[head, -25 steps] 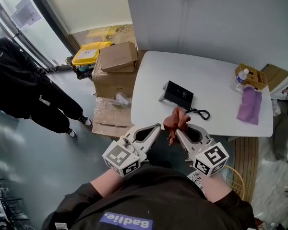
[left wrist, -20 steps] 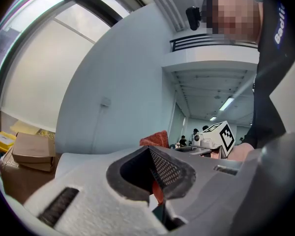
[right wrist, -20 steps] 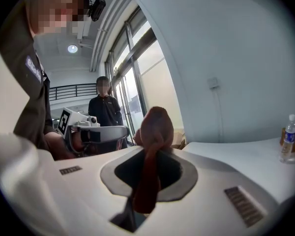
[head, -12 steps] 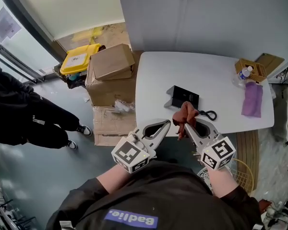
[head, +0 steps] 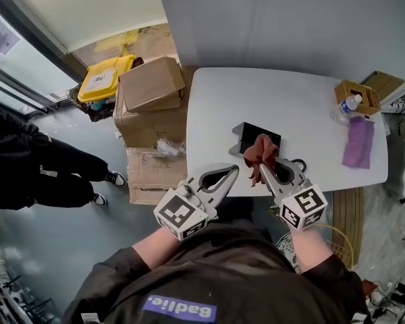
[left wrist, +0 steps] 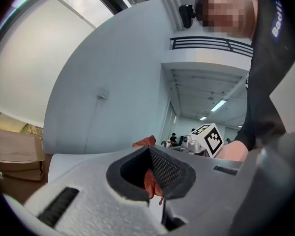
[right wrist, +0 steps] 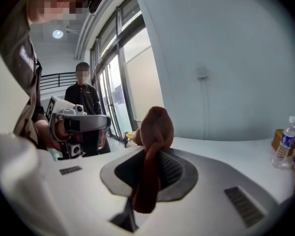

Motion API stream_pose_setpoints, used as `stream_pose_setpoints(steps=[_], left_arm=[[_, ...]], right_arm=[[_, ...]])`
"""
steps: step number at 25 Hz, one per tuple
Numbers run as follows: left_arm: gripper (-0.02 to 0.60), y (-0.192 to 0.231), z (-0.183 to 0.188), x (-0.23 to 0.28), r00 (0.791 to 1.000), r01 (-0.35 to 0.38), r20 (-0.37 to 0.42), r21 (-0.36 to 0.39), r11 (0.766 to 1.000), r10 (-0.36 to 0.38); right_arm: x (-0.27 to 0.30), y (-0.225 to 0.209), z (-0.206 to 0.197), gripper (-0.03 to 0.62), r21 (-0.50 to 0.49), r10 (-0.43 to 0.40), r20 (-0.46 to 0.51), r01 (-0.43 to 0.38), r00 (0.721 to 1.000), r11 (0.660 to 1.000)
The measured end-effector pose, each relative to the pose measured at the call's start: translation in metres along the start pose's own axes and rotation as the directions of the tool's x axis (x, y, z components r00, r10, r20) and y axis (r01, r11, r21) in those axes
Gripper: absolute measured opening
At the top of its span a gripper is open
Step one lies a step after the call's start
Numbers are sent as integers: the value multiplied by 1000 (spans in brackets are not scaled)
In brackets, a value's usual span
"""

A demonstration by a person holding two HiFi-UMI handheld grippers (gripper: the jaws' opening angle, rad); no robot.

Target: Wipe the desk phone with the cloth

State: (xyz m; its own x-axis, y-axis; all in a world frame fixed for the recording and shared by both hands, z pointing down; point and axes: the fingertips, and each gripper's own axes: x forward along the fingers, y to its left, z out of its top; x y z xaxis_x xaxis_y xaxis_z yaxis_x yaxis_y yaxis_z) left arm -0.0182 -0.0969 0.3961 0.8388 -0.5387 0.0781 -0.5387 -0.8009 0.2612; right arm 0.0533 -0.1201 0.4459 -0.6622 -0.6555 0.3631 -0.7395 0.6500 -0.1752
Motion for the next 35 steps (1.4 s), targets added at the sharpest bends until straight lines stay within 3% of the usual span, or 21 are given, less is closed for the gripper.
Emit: stream_pose_setpoints(steps=[7, 18, 27, 35], left_arm=[[1, 25, -18, 28, 988, -155, -24, -19, 988, 154], [1, 44, -34, 55, 933, -359, -14, -71, 931, 358], [2, 45, -45, 56, 915, -404, -37, -84, 911, 403], [2, 42, -52, 74, 930, -366, -58, -98, 925, 362]], right_arm=[[40, -57, -26, 69, -38, 76, -45, -78, 996, 996], [106, -109, -70, 69, -97, 186, -157, -203, 970, 974], [134, -110, -108, 69, -148, 217, -243, -257, 945, 955], [121, -133, -127, 69, -135, 183, -263, -224, 947, 965]])
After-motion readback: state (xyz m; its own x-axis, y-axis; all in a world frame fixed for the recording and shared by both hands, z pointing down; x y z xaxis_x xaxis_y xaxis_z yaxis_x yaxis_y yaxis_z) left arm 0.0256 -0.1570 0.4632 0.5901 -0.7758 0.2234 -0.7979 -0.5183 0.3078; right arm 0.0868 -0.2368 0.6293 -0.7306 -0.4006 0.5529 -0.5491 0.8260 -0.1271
